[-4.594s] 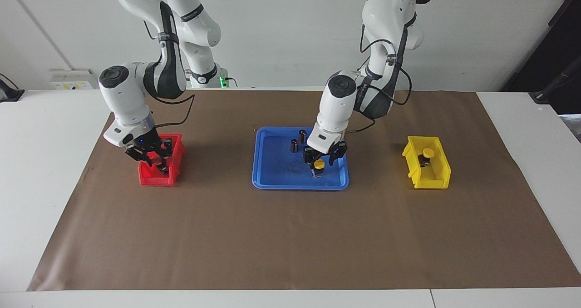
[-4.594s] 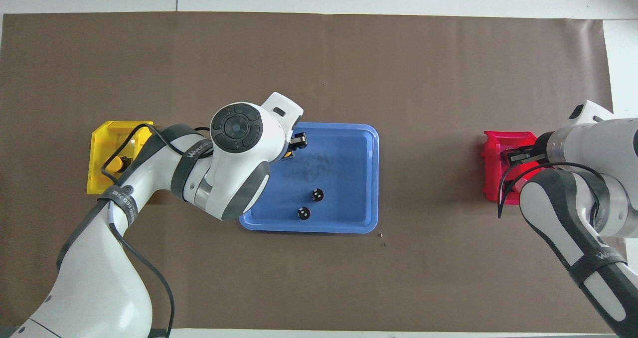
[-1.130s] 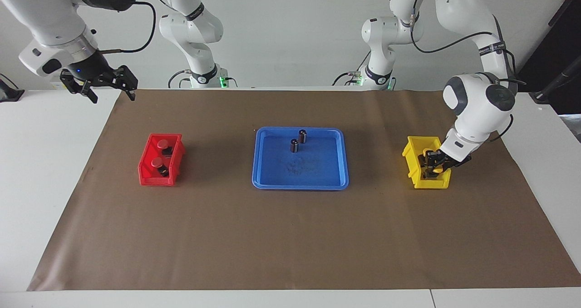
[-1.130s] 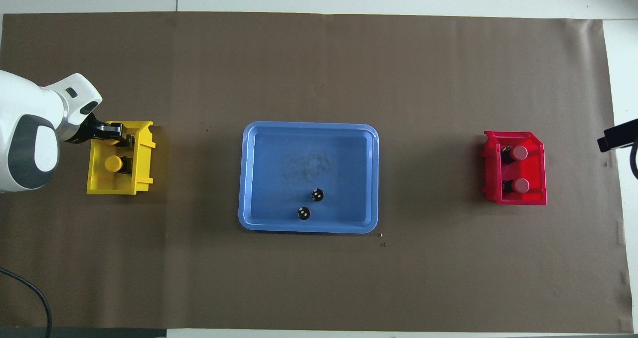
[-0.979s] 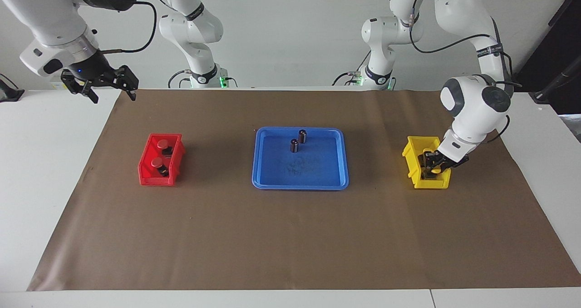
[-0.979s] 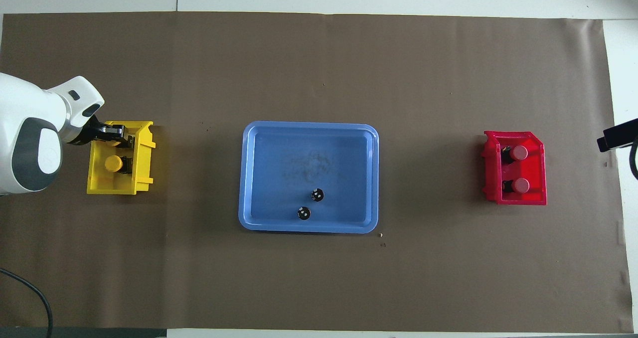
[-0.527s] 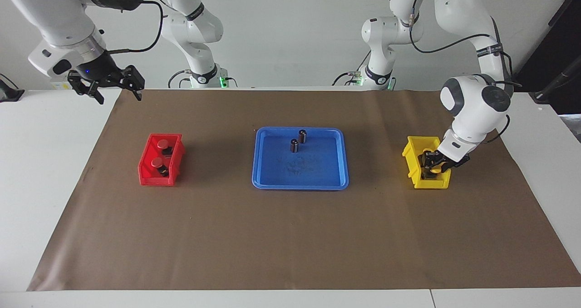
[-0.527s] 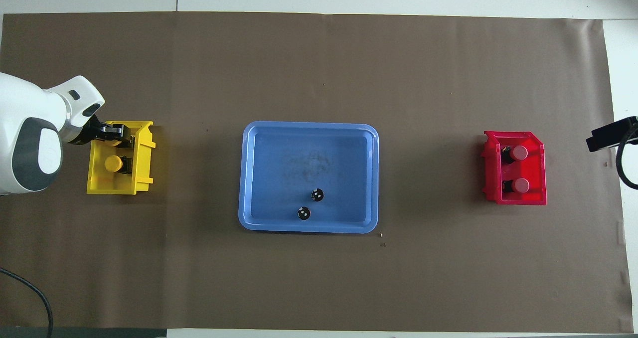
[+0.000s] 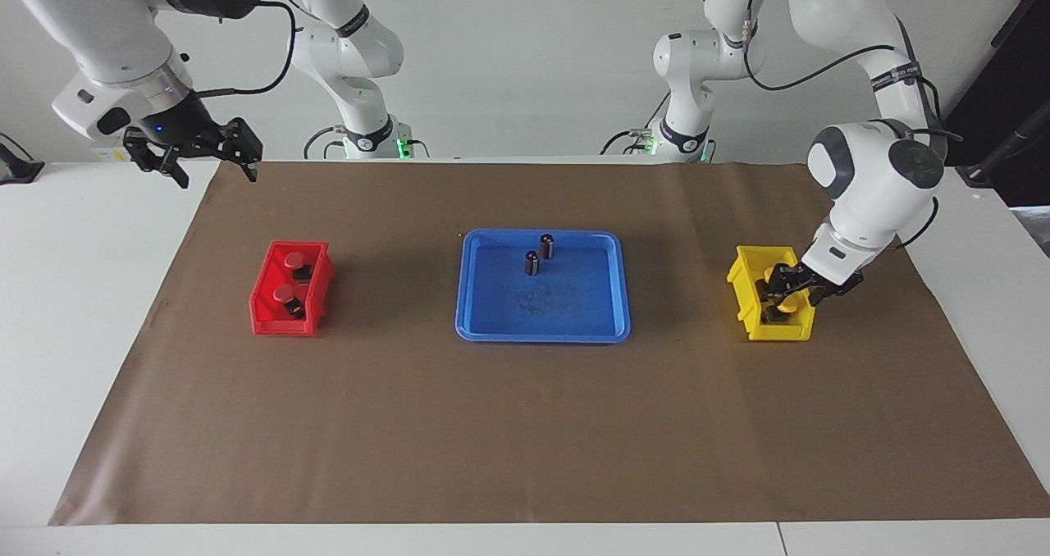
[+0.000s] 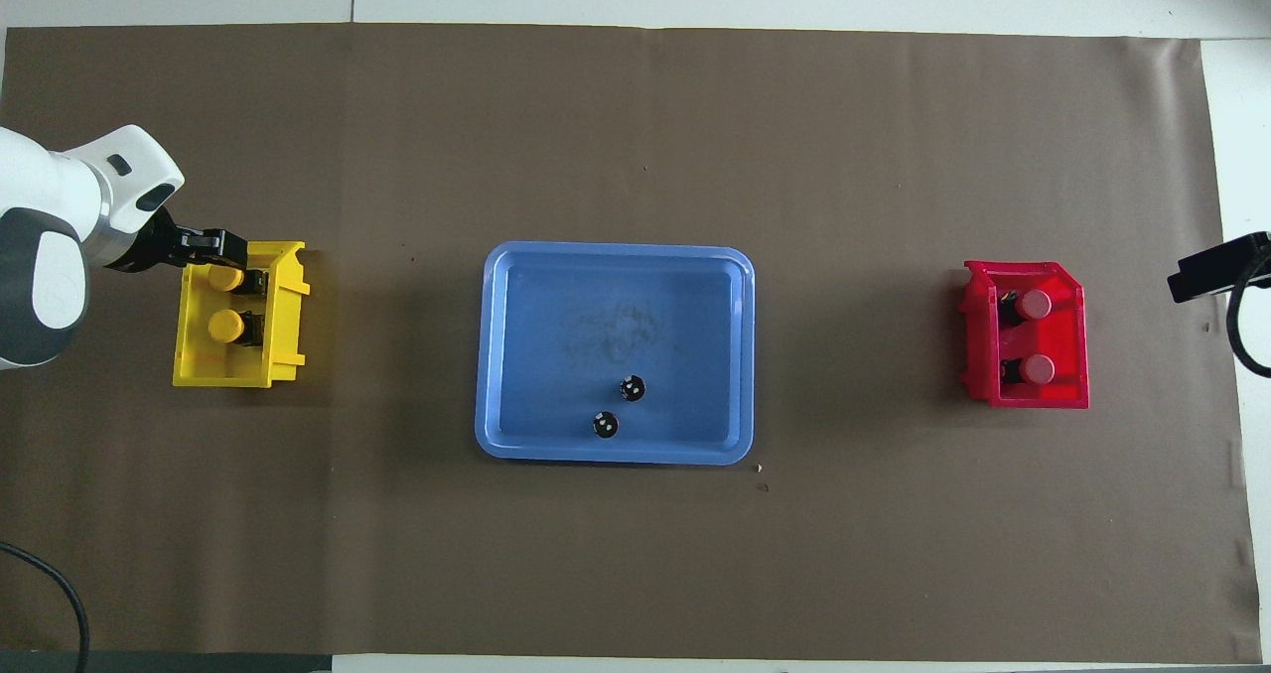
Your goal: Sort red and yellow buttons by color
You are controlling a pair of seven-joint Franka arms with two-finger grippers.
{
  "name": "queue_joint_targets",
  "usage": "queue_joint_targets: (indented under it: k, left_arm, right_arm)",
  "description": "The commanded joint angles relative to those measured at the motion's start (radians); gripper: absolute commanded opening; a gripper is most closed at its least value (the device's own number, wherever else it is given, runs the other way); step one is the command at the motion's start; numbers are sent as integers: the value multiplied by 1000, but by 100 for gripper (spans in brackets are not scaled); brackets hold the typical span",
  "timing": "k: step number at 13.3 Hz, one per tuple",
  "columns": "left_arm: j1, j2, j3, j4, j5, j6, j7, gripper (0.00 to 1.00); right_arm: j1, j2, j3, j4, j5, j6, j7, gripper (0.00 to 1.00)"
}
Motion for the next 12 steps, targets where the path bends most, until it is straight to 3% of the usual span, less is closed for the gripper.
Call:
queue_joint_targets:
  k: [1, 4, 7, 9, 12]
  left_arm:
    - [-6, -5, -1, 120, 25, -124, 4, 100]
    - [-9, -18, -10, 279, 22, -286, -7, 100]
    - [-9, -18, -10, 496, 26, -584, -6, 100]
    - [-9, -55, -10, 521, 22, -693, -6, 100]
    - [-61, -110, -14, 532, 26, -736, -2, 100]
  right_arm:
    - [2, 1, 3, 6, 4, -10, 9, 100]
    - [2, 1, 3, 5, 4, -11, 12, 100]
    - [2, 1, 3, 6, 5, -7, 16, 100]
    - [2, 1, 3, 6, 7, -5, 16, 100]
    - [2, 3, 3, 6, 8, -5, 29, 100]
